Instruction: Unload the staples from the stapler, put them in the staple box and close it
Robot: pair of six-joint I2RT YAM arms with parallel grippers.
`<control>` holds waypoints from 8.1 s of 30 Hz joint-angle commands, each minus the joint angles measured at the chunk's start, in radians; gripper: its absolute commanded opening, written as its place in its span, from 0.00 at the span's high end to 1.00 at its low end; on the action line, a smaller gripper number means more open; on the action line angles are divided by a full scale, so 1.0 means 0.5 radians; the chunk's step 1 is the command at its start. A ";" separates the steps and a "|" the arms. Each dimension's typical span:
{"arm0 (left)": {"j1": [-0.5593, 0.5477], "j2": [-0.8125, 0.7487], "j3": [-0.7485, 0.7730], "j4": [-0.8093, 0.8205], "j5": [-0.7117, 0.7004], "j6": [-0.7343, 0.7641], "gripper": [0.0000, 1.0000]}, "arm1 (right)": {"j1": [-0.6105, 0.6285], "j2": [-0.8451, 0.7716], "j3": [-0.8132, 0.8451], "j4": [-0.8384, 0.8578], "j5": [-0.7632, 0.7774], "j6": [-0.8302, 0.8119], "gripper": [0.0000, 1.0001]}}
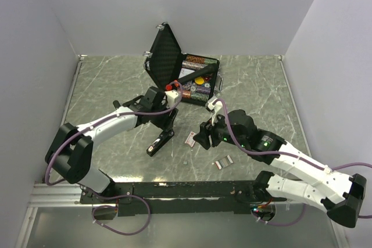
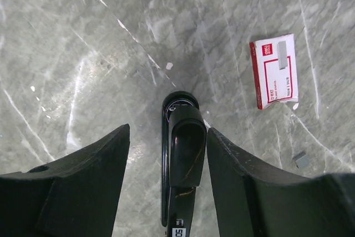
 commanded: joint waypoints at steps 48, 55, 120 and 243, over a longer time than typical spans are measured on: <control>-0.211 -0.132 -0.002 -0.093 -0.169 -0.087 0.99 | -0.013 -0.107 0.138 -0.133 0.079 -0.044 0.37; -0.220 -0.436 0.028 -0.102 0.177 -0.068 0.99 | -0.022 -0.073 0.292 -0.231 -0.016 -0.109 0.37; -0.220 -1.237 -0.094 0.278 1.620 -0.148 0.99 | 0.061 0.454 0.734 -0.348 -1.179 -0.609 0.75; -0.242 -1.436 -0.435 1.174 -0.138 -1.029 0.99 | 0.146 0.543 0.086 0.606 -0.096 0.109 1.00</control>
